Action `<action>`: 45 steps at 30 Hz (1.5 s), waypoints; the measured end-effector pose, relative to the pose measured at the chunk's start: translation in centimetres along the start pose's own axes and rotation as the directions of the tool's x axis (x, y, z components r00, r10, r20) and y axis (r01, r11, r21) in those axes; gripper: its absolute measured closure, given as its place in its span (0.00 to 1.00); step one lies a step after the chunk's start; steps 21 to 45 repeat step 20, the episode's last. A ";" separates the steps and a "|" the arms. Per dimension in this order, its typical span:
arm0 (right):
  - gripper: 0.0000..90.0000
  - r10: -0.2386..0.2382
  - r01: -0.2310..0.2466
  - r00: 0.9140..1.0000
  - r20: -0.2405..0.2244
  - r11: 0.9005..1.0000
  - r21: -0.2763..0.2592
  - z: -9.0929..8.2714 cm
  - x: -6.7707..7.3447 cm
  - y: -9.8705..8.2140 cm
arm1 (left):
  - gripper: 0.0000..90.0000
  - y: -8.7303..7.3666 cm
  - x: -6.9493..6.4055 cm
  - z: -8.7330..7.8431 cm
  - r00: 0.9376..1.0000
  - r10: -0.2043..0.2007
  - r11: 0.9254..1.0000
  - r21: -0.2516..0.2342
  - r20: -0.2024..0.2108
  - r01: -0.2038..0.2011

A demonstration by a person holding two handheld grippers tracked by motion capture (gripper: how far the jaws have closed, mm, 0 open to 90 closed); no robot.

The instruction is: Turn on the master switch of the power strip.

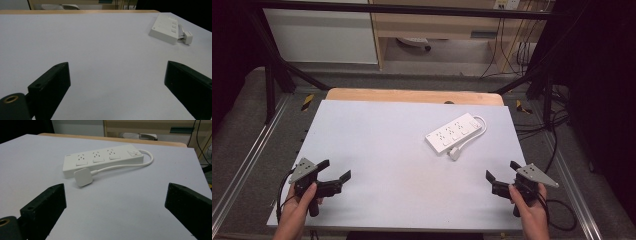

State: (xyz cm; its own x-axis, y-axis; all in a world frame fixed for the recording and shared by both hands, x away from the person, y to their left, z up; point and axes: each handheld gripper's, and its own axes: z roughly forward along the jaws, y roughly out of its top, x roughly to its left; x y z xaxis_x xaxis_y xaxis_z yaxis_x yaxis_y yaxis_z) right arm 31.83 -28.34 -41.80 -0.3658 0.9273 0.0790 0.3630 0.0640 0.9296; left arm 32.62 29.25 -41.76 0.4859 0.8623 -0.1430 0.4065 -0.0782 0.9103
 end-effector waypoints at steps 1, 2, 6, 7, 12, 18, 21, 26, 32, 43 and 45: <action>0.04 0.006 -0.006 1.000 -0.003 1.000 0.007 0.1 0.0 -0.2 | 0.07 0.0 0.0 0.0 1.000 0.003 1.000 0.000 0.001 -0.003; 0.04 0.012 -0.012 1.000 -0.005 1.000 0.012 0.3 0.2 -0.3 | 0.07 0.0 -0.1 0.0 1.000 0.004 1.000 -0.001 0.000 -0.004; 0.04 -0.004 0.005 1.000 -0.021 0.999 0.048 0.9 0.8 -0.9 | 0.07 0.0 -0.3 0.1 1.000 0.009 1.000 0.005 0.005 -0.009; 0.04 -0.011 0.013 1.000 -0.024 0.998 0.068 1.2 1.0 -1.0 | 0.07 0.0 -0.4 0.1 1.000 0.010 1.000 0.004 0.006 -0.010; 0.03 -0.030 0.033 0.999 -0.026 0.993 0.109 2.6 1.5 -1.4 | 0.07 0.1 -0.6 0.2 1.000 0.013 1.000 0.001 0.015 -0.013; 0.03 -0.052 0.059 0.997 -0.050 0.988 0.145 3.9 2.2 -1.6 | 0.07 0.1 -0.9 0.3 0.999 0.028 1.000 0.008 0.027 -0.028; 0.04 -0.061 0.070 0.996 -0.060 0.985 0.160 4.4 2.4 -1.7 | 0.07 0.1 -0.9 0.3 0.999 0.029 1.000 0.008 0.029 -0.029; 0.04 -0.061 0.070 0.996 -0.060 0.985 0.160 4.4 2.4 -1.7 | 0.07 0.1 -0.9 0.3 0.999 0.029 1.000 0.008 0.029 -0.029; 0.04 -0.061 0.070 0.996 -0.060 0.985 0.160 4.4 2.4 -1.7 | 0.07 0.1 -0.9 0.3 0.999 0.029 1.000 0.008 0.029 -0.029; 0.04 -0.061 0.070 0.996 -0.060 0.985 0.160 4.4 2.4 -1.7 | 0.07 0.1 -0.9 0.3 0.999 0.029 1.000 0.008 0.029 -0.029; 0.04 -0.061 0.070 0.996 -0.060 0.985 0.160 4.4 2.4 -1.7 | 0.07 0.1 -0.9 0.3 0.999 0.029 1.000 0.008 0.029 -0.029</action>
